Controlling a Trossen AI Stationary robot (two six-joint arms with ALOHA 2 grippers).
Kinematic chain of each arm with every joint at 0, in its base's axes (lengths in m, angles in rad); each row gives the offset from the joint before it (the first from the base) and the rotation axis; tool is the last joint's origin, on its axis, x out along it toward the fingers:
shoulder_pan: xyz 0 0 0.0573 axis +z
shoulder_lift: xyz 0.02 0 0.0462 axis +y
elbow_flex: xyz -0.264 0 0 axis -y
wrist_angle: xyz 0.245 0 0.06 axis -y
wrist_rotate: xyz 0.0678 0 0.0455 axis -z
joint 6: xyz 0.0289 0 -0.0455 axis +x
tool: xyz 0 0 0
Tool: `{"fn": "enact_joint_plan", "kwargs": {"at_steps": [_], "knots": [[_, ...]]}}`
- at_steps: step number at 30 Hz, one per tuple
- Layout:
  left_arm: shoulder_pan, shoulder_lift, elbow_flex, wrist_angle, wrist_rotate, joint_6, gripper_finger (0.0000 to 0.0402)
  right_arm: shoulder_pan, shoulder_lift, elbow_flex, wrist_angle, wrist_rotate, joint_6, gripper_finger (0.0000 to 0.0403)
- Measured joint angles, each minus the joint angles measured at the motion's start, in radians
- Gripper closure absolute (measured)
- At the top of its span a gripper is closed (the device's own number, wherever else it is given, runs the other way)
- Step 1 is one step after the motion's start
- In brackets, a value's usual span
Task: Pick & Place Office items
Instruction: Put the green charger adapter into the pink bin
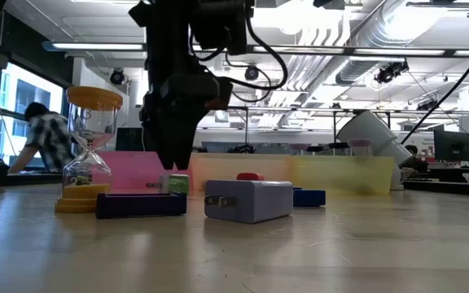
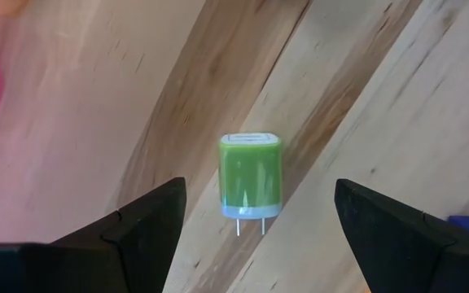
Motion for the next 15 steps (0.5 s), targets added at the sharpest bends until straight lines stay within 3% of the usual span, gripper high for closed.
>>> {"fn": "enact_joint_plan", "kwargs": {"at_steps": [15], "knots": [[0.000,0.000,-0.064,0.072,0.000,0.000,0.0099,0.000,0.000,0.000,0.019,0.000,-0.016,0.0016]]}}
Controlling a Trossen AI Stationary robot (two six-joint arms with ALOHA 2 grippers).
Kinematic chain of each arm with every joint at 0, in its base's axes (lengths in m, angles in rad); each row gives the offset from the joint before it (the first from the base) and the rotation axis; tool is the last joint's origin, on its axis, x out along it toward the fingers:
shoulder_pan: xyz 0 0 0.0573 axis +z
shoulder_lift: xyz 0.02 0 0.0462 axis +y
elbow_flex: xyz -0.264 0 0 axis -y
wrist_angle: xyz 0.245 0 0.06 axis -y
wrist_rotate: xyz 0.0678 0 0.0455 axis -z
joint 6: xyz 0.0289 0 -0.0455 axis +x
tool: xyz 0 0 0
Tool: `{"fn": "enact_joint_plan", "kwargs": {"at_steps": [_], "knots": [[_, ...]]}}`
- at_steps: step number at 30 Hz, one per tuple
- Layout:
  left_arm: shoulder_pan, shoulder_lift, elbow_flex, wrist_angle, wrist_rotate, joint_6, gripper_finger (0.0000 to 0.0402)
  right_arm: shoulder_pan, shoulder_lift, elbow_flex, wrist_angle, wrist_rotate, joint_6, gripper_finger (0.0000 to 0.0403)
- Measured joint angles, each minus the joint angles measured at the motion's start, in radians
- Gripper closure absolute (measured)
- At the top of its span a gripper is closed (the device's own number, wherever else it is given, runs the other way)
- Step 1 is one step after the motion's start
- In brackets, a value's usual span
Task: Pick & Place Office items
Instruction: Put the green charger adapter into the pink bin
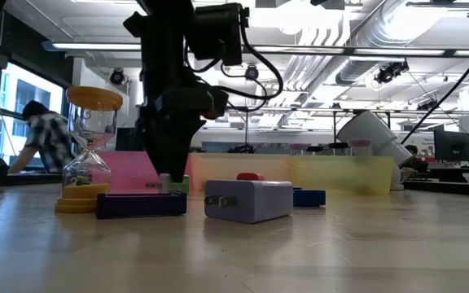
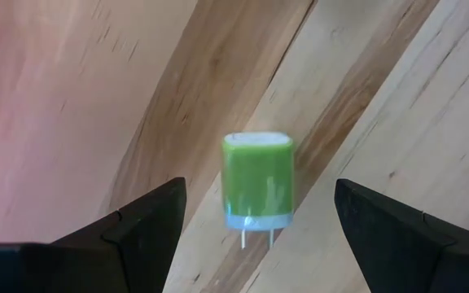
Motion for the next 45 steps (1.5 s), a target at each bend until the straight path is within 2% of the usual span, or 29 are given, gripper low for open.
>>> {"fn": "enact_joint_plan", "kwargs": {"at_steps": [12,28,33,42,45], "knots": [[0.007,0.000,-0.012,0.029,0.000,0.001,0.0099,0.000,0.000,0.000,0.003,0.000,-0.005,0.0016],[0.005,0.072,-0.009,0.037,0.009,0.008,0.0102,0.000,0.000,0.000,0.015,0.000,-0.006,0.0016],[0.005,0.071,-0.010,0.037,0.028,0.007,0.0145,0.000,0.000,0.000,0.016,0.000,-0.006,0.0016],[0.005,0.073,-0.011,0.003,0.046,-0.012,0.0276,0.000,0.000,0.000,0.019,0.000,-0.022,0.0016],[0.005,0.065,-0.011,-0.028,0.052,-0.014,0.0278,0.000,0.000,0.000,0.019,0.002,-0.033,0.0016]]}}
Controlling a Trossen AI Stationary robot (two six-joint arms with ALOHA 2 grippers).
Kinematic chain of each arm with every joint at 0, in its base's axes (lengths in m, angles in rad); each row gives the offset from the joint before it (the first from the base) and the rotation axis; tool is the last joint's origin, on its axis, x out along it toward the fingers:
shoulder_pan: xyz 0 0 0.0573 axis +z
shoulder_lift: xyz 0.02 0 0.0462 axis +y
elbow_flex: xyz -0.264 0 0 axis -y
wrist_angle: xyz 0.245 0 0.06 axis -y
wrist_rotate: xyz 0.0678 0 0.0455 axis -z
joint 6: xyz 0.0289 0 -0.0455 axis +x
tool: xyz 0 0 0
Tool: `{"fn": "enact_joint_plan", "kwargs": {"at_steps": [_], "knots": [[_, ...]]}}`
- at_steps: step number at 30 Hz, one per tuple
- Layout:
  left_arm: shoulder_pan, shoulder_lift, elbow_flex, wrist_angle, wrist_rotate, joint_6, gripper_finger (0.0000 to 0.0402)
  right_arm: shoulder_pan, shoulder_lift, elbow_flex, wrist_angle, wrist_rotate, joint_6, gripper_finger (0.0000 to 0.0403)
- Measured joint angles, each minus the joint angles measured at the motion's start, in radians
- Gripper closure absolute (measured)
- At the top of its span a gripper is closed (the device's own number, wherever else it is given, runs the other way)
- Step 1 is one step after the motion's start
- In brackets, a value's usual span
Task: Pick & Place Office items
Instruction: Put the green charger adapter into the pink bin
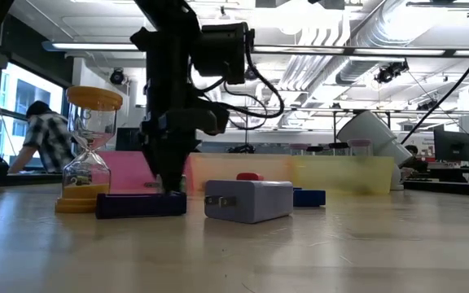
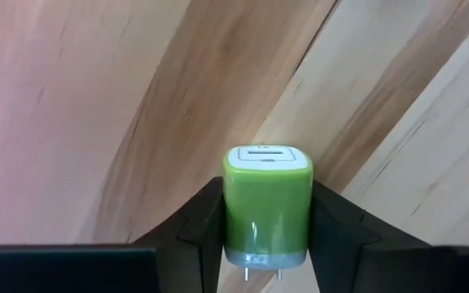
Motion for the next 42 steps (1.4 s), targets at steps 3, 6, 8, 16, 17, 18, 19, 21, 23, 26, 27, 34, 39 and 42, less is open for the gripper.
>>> {"fn": "enact_joint_plan", "kwargs": {"at_steps": [3,6,8,16,17,18,19,21,23,26,27,34,39,42], "knots": [[-0.001,-0.035,-0.008,-0.079,0.002,0.001,0.0278,0.000,0.000,0.000,0.000,0.001,-0.005,0.0016],[-0.002,-0.104,0.007,-0.125,-0.013,-0.002,0.0278,0.000,0.000,0.000,0.000,0.001,-0.008,0.0016],[0.001,-0.162,0.017,-0.191,-0.049,-0.015,0.0278,0.000,0.000,0.000,0.000,0.001,-0.011,0.0016],[0.068,-0.418,0.060,-0.292,-0.143,-0.055,0.0278,-0.012,0.000,0.000,0.007,0.008,-0.034,0.0016],[0.090,-0.449,0.060,-0.301,-0.156,-0.062,0.0278,-0.017,0.000,0.000,0.007,0.007,-0.034,0.0016],[0.115,-0.479,0.060,-0.309,-0.169,-0.070,0.0278,-0.022,0.000,0.000,0.007,0.007,-0.035,0.0016],[0.141,-0.505,0.061,-0.317,-0.178,-0.082,0.0278,-0.027,0.000,0.000,0.007,0.007,-0.035,0.0016],[0.201,-0.545,0.062,-0.328,-0.181,-0.109,0.0277,-0.039,0.000,0.000,0.007,0.007,-0.035,0.0016],[0.257,-0.562,0.062,-0.327,-0.181,-0.131,0.0277,-0.051,0.000,0.000,0.008,0.007,-0.040,0.0016],[0.336,-0.557,0.062,-0.319,-0.168,-0.134,0.0276,-0.064,0.000,0.000,0.014,0.006,-0.053,0.0016],[0.362,-0.545,0.062,-0.315,-0.156,-0.134,0.0276,-0.068,0.000,0.000,0.018,0.006,-0.054,0.0016],[0.498,-0.412,0.061,-0.240,-0.085,-0.032,0.0276,-0.095,0.000,0.000,0.046,0.003,-0.060,0.0016],[0.549,-0.341,0.061,-0.191,-0.044,-0.003,0.0275,-0.104,0.001,0.000,0.045,0.002,-0.060,0.0016],[0.549,-0.302,0.061,-0.170,-0.044,0.007,0.0275,-0.104,0.001,0.000,0.041,0.002,-0.060,0.0016]]}}
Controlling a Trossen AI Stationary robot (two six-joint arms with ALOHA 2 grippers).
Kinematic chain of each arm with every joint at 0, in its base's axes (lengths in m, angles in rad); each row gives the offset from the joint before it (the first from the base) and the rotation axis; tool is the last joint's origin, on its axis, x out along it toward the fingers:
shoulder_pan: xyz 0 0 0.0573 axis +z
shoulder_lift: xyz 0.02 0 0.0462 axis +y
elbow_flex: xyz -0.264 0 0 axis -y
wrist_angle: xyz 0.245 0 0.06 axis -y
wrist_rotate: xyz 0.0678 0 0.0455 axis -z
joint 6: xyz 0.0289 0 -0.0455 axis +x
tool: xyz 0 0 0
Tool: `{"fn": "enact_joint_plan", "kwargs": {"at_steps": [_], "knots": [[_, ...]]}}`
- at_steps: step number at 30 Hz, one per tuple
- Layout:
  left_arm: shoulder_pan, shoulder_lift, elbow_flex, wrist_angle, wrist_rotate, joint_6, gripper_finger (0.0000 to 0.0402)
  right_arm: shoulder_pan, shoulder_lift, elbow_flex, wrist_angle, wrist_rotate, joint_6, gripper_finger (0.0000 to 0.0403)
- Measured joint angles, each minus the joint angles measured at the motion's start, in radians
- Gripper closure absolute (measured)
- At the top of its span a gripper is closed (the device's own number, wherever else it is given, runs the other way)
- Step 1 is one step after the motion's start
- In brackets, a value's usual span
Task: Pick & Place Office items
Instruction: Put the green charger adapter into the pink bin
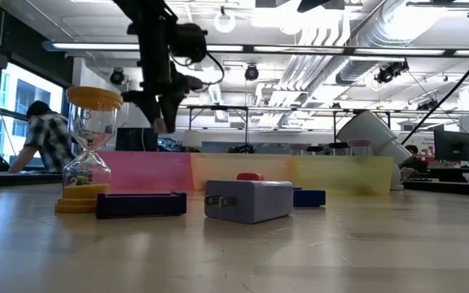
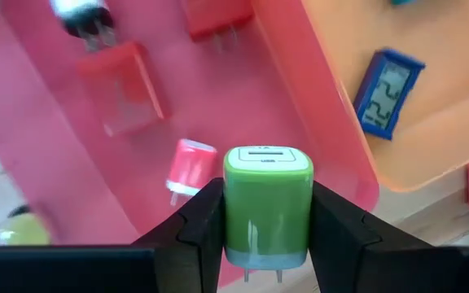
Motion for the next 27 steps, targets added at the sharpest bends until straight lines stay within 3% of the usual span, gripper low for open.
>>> {"fn": "enact_joint_plan", "kwargs": {"at_steps": [13,27], "knots": [[0.008,0.170,0.000,0.017,0.003,0.044,0.0275,-0.004,0.010,0.000,-0.020,0.004,0.000,0.0016],[0.029,0.219,-0.001,0.044,0.012,0.044,0.0275,-0.004,0.012,-0.065,-0.004,-0.003,0.028,0.0016]]}}
